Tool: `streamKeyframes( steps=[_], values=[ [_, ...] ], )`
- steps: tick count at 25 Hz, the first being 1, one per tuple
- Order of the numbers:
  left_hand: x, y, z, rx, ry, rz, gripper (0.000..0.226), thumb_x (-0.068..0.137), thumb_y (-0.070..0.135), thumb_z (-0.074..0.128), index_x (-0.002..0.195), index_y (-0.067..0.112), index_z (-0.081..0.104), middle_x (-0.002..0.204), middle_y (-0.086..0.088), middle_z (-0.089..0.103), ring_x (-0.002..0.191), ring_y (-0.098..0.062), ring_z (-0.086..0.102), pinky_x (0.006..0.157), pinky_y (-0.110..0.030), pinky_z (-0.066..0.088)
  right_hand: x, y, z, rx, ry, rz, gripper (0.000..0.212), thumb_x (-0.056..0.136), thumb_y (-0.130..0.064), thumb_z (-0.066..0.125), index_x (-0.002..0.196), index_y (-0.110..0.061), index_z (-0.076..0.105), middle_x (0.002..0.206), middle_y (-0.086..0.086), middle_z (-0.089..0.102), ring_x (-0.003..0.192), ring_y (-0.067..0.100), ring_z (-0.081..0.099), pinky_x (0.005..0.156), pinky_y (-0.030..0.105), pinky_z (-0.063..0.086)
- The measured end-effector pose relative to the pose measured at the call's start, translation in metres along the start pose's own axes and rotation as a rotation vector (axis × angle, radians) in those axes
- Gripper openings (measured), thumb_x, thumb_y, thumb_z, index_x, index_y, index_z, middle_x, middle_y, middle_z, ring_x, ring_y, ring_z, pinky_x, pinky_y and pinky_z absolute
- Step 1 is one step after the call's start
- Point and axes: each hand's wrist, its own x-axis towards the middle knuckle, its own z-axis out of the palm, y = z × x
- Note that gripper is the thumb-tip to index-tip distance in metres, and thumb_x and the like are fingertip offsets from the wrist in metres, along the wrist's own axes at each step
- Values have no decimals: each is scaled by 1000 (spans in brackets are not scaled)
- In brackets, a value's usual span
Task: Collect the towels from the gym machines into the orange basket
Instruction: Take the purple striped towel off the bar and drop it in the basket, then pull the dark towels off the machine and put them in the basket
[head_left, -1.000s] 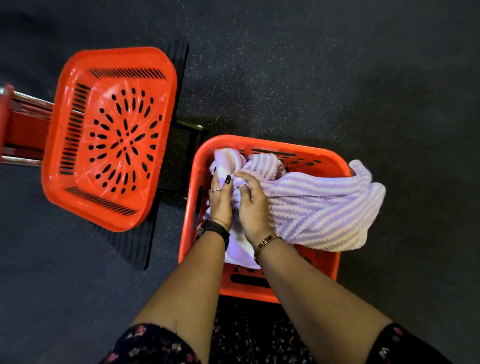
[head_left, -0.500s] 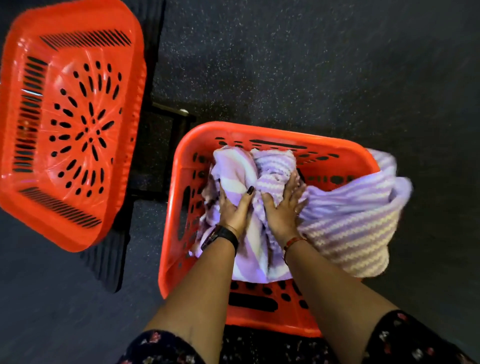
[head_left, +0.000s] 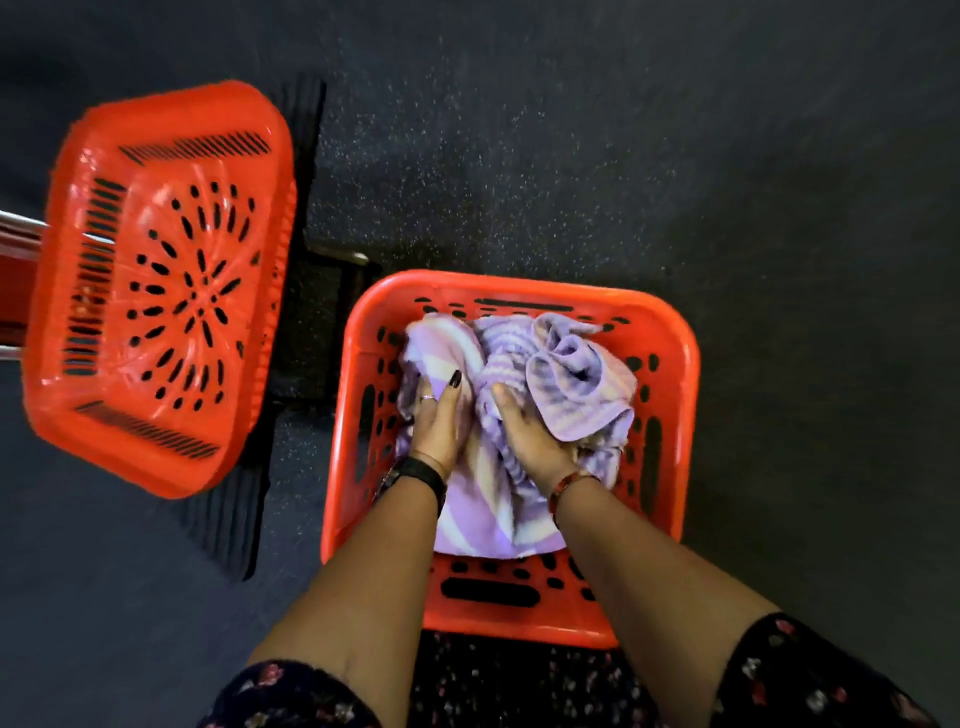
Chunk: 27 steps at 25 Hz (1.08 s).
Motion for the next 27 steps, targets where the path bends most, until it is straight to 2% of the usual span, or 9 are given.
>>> streamKeyframes(
  steps=[2,3,7,9,12,15,20,23,27],
  values=[
    [-19,13,-1,-10,-24,10,77,72,68,51,139,31,42,149,-16,41,136,-37,41,115,-52,30,-14,-5,0,-88,-25,-93,64,100,-37,41,153,-16,12,155,-8,21,143,7,19,100,2,12],
    [-26,19,-4,-6,-36,57,71,79,64,50,143,36,35,154,-18,33,139,-40,35,116,-58,25,-26,-15,0,-138,-26,-127,69,100,-41,40,154,-18,3,161,-7,8,147,8,7,108,10,7],
    [-104,85,-8,17,-61,233,62,96,47,45,151,33,20,161,-11,15,148,-29,16,122,-47,12,-85,-45,-10,-260,41,-286,71,100,-39,40,153,-18,-3,162,-5,-9,148,10,-13,122,37,-2],
    [-130,111,-15,41,-57,264,68,93,47,46,152,26,20,160,-4,21,147,-21,20,122,-39,14,-119,-66,-21,-259,87,-375,69,100,-37,41,153,-19,0,162,-5,-6,148,10,-10,122,38,0],
    [-172,163,-22,-19,-83,329,87,75,56,47,152,21,23,156,-4,27,144,-20,27,121,-41,18,-175,-110,-47,-149,140,-433,64,102,-28,41,152,-21,1,162,-2,-2,149,11,-4,121,31,-1],
    [-226,222,-21,-115,-129,428,57,99,27,40,152,17,19,157,-1,22,144,-9,18,122,-33,12,-233,-160,-74,10,169,-466,60,104,-26,34,152,-24,-1,161,-3,-3,149,10,-4,119,25,-1],
    [-310,305,-14,-110,-257,474,51,102,34,28,152,30,17,160,9,17,148,-12,14,122,-44,5,-321,-217,-109,144,239,-557,58,104,-36,28,152,-30,-4,161,-7,-1,149,10,0,121,31,2],
    [-351,329,-10,-81,-356,538,51,103,32,24,153,24,14,161,6,15,149,-14,12,123,-40,6,-365,-229,-118,248,341,-623,57,104,-36,27,152,-29,-2,162,-6,-1,148,8,3,114,23,4],
    [-390,330,-8,-20,-508,546,52,103,35,23,153,24,15,161,6,14,149,-13,11,121,-35,6,-414,-215,-113,338,489,-654,56,103,-39,26,152,-33,0,162,-8,0,148,10,4,115,27,6]
  ],
)
